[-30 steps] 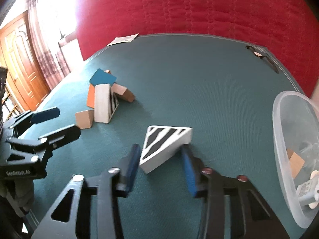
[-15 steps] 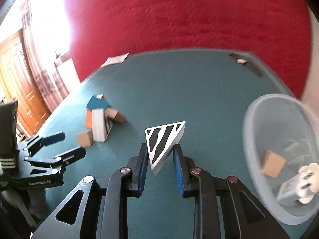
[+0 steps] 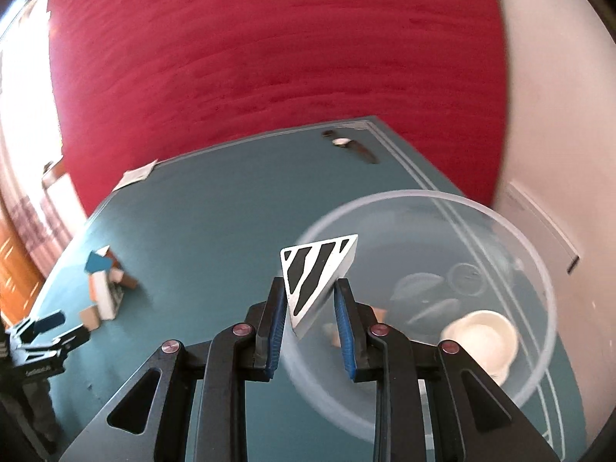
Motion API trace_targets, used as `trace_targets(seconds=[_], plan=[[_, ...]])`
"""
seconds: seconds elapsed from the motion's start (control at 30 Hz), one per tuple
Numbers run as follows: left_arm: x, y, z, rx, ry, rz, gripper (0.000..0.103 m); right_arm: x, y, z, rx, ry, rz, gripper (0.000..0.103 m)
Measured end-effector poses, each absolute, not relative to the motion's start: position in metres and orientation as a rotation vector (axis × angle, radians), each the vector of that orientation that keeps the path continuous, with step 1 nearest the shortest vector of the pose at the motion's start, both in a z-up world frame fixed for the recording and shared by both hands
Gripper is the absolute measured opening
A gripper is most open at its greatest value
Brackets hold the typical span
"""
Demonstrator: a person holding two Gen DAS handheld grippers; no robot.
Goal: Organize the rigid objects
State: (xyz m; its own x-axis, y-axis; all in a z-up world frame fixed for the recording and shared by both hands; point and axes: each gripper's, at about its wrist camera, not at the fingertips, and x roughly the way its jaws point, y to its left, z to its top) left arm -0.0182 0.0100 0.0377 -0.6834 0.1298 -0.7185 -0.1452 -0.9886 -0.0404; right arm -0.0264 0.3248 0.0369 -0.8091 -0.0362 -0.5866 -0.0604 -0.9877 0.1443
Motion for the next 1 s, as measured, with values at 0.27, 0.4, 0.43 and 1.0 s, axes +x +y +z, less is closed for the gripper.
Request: trace_targets(seconds=[0.27,0.4,0.43,1.0], plan=[[-0.020,0.006,0.038,-1.180,0.015,2.755,0.092,-0.026,0.333,0.034,-0.923,0.239,2.918,0.028],[-0.021,0.005,0.038,-1.184,0.009,2.757,0.092,-0.021,0.328,0.035,-0.880,0.204,2.926,0.028],[-0.021,0.005,0.037,-1.186,0.007,2.759,0.092,-0.020,0.327,0.036,-0.868,0.198,2.928,0.028],[-0.044,-0.005,0.029,-1.309,-0.054,2.829,0.092,-0.010,0.285,0.032,-0.917,0.112,3.037,0.028]])
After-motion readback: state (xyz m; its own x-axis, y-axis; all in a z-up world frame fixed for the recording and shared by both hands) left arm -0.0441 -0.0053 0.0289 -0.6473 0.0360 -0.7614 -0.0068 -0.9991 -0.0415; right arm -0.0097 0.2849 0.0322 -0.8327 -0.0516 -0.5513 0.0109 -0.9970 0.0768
